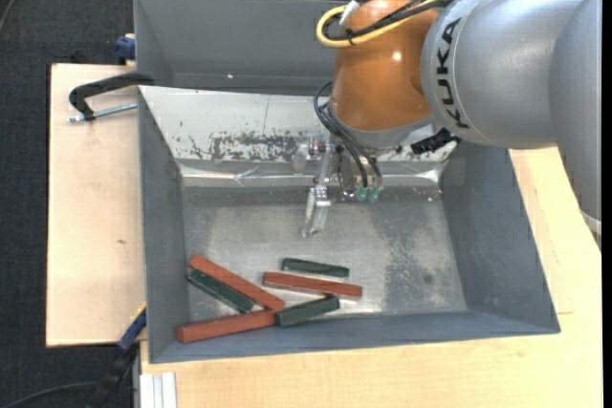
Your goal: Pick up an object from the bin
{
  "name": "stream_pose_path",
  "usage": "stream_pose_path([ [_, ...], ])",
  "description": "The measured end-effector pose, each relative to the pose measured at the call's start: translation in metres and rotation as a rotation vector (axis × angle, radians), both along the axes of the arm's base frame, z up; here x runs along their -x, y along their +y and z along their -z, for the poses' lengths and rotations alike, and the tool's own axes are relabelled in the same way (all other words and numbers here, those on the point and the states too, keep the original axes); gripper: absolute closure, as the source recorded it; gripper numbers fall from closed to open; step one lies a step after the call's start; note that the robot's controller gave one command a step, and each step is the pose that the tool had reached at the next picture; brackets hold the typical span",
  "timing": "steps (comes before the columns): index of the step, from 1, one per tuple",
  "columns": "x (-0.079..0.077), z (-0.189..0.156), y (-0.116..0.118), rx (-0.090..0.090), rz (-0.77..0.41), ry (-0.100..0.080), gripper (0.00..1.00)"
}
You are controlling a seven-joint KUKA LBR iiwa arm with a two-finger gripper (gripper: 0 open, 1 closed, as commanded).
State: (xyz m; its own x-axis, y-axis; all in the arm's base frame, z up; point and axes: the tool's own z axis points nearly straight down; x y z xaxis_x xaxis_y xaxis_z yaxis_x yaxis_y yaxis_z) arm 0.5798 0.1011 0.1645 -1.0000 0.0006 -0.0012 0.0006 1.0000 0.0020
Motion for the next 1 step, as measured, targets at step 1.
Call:
stream_pose_path([
  [1, 0.0837, 0.0876, 0.0157, 0.001, -0.151, 0.005, 0.0],
])
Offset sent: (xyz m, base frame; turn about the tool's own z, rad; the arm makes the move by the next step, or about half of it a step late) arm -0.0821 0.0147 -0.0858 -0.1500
